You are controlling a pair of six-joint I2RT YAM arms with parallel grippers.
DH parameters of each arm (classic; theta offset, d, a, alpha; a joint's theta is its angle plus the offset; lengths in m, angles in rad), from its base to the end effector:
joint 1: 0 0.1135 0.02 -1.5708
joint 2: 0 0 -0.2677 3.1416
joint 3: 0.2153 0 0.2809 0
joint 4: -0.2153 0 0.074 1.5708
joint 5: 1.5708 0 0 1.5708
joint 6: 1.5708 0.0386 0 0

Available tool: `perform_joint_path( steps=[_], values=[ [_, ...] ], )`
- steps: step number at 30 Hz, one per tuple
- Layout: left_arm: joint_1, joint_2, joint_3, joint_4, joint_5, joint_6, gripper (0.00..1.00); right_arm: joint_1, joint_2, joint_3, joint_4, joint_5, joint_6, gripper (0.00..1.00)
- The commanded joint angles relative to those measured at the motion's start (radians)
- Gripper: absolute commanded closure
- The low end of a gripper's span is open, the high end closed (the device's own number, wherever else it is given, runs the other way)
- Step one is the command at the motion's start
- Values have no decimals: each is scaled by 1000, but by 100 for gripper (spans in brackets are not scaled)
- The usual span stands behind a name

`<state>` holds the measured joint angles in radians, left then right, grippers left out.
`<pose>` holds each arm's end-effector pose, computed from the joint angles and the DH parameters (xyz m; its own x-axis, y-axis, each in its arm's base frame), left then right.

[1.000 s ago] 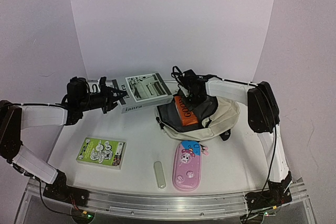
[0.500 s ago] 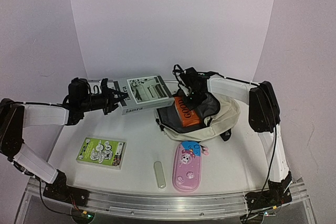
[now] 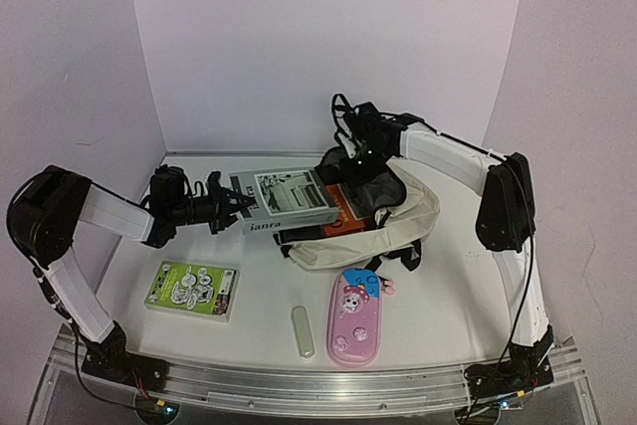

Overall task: Pack the student bag
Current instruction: Place the book in the student bag.

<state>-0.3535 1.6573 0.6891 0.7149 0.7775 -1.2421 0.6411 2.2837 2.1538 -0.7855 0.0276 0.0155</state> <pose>0.3156 -0.1453 0.1627 -0.9124 -0.3823 -0.1461 0.0628 0.2220 -0.9730 0.4363 0.3242 0.2507 -0.6444 -0.4615 -0.6097 -0.5744 0.8185 -0.0124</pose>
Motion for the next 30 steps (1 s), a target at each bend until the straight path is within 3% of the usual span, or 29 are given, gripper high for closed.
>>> perform_joint_path(
  steps=[1, 12, 18, 23, 27, 30],
  values=[
    [-8, 80, 30, 199, 34, -68, 84, 6, -57, 57, 22, -19, 40, 100],
    [-92, 360, 209, 427, 21, -219, 83, 7, -69, 33, 23, -117, 66, 100],
    [-155, 472, 373, 285, -22, -213, 79, 8, -66, 47, 26, -128, 71, 100],
    [-174, 488, 466, 80, -60, -137, 60, 6, -66, 50, 26, -100, 62, 100],
    [-174, 429, 443, -66, -100, -49, 42, -4, -65, 42, 28, -82, 63, 100],
    [-174, 345, 407, -213, -163, 45, 34, -16, -69, 37, 28, -87, 68, 100]
  ],
)
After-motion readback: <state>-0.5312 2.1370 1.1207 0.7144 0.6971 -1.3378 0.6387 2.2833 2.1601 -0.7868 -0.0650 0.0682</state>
